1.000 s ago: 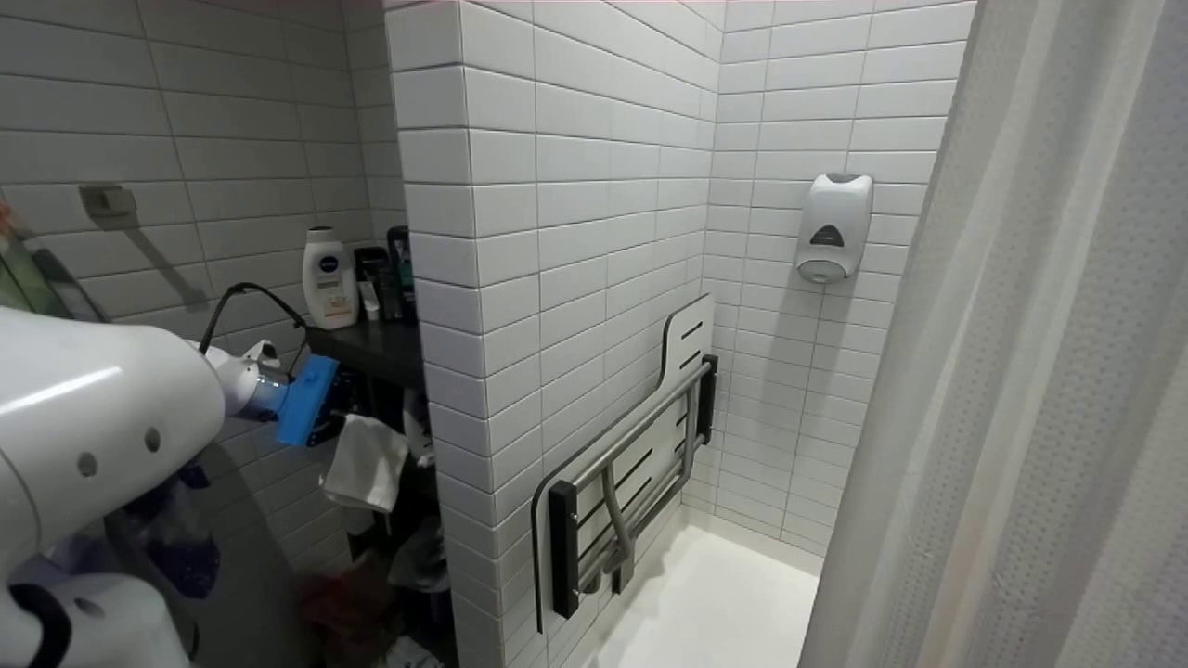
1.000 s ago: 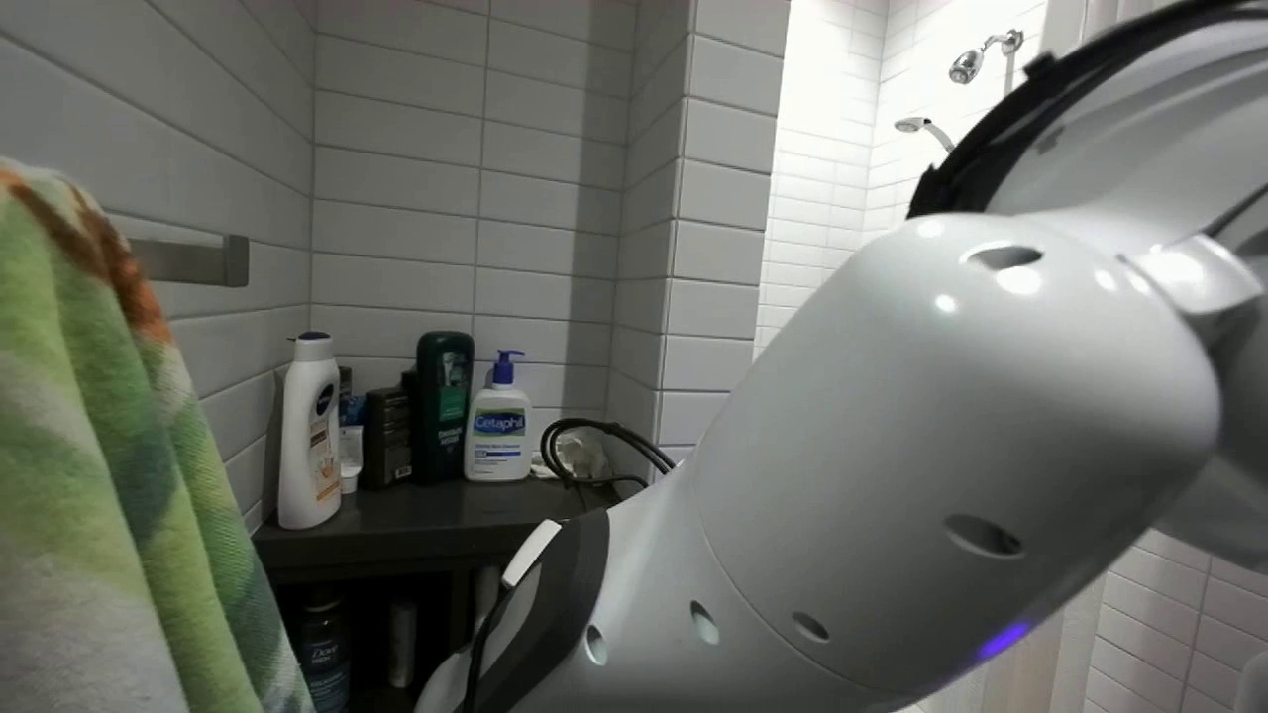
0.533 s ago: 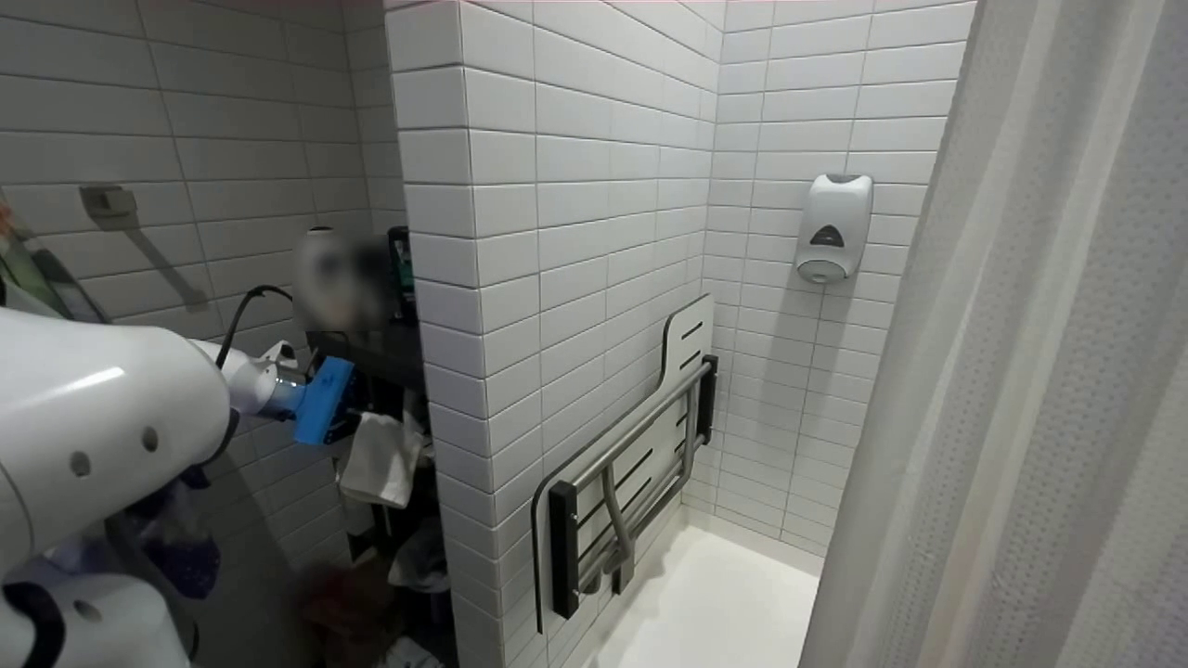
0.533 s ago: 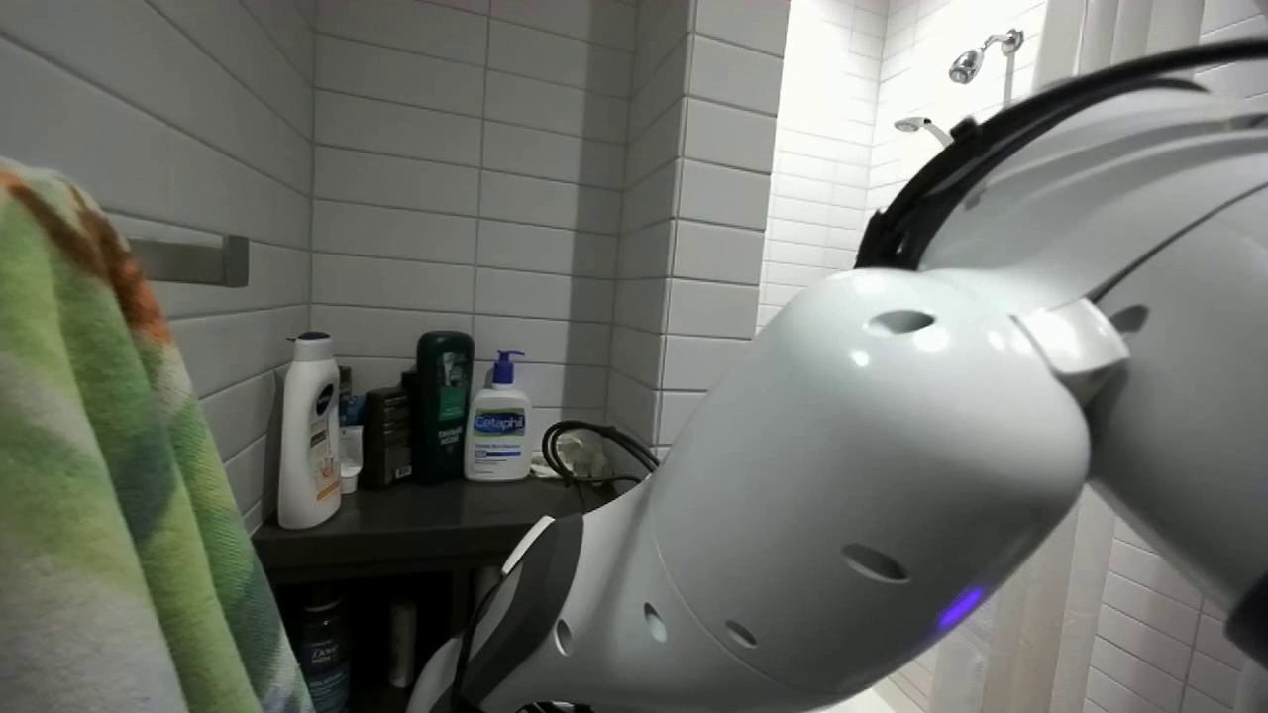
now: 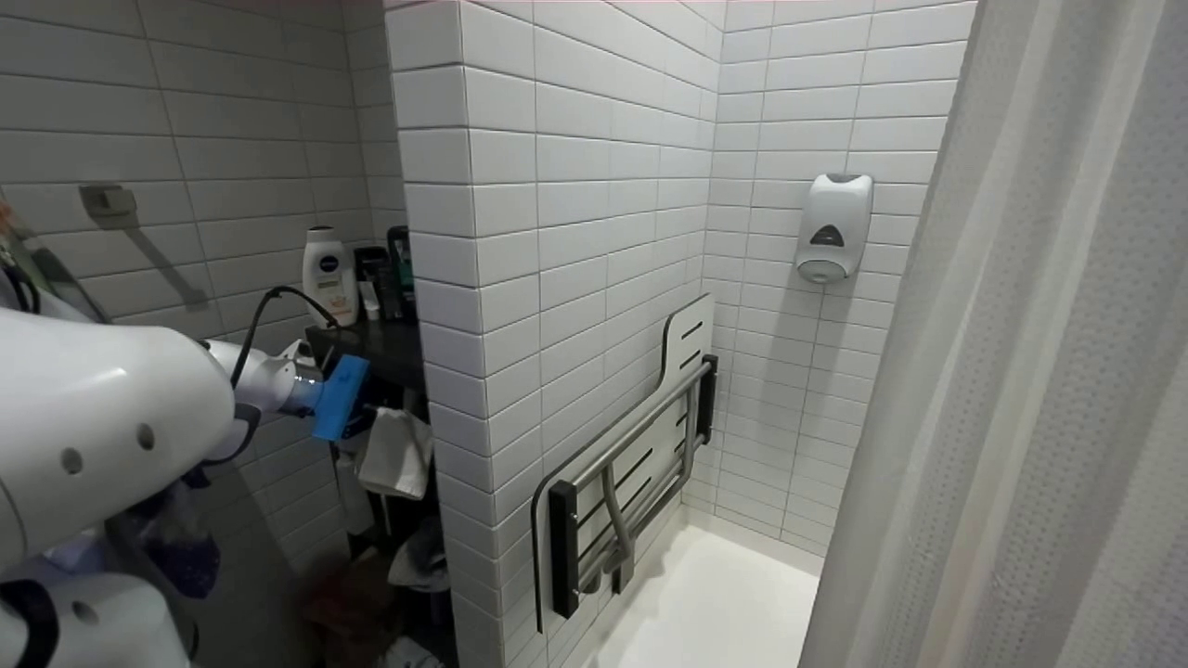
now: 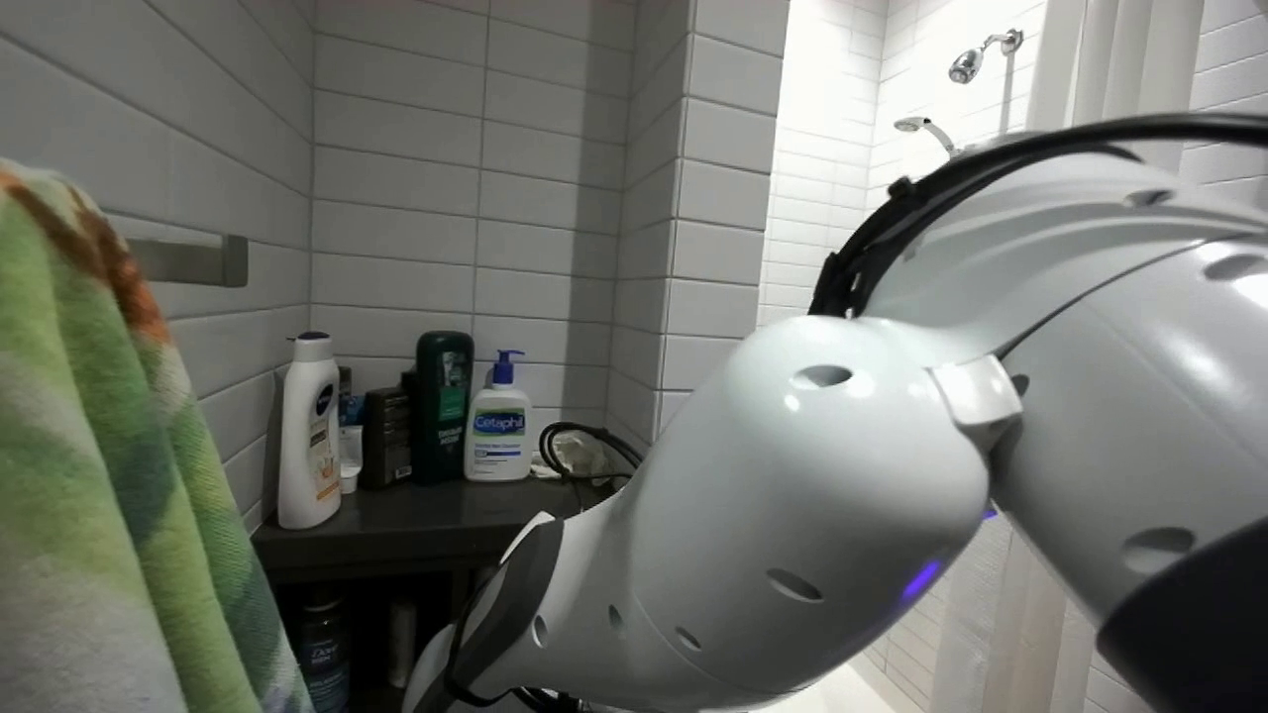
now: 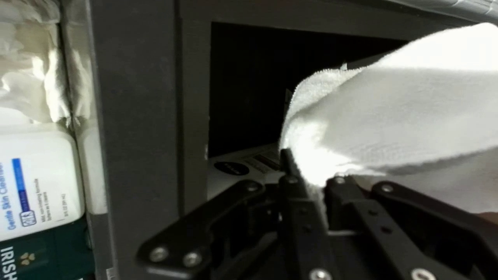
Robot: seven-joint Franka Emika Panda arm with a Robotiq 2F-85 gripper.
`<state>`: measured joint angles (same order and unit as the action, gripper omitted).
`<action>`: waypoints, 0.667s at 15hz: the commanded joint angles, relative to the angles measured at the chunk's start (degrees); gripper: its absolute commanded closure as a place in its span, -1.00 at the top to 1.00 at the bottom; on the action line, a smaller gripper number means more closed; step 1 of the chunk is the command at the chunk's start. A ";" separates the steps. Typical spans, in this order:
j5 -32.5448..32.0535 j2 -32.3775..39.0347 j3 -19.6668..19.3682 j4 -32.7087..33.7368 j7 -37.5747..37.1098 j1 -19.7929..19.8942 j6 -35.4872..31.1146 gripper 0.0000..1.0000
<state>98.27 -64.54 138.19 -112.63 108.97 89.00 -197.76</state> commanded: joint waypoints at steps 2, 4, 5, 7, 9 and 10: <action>1.57 -3.07 -1.78 3.67 2.13 0.58 -0.44 -0.95; 1.67 -3.54 -1.90 4.26 2.37 1.07 -0.44 -0.95; 1.76 -3.82 -1.98 4.46 2.50 1.26 -0.44 -0.95; 1.82 -4.02 -1.92 4.69 2.76 2.01 -0.45 -0.95; 1.91 -4.13 -1.84 4.89 3.24 3.06 -0.45 -0.95; 2.01 -4.20 -1.80 5.03 3.47 3.60 -0.45 -0.95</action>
<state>98.27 -67.72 136.99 -109.36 109.72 90.78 -197.78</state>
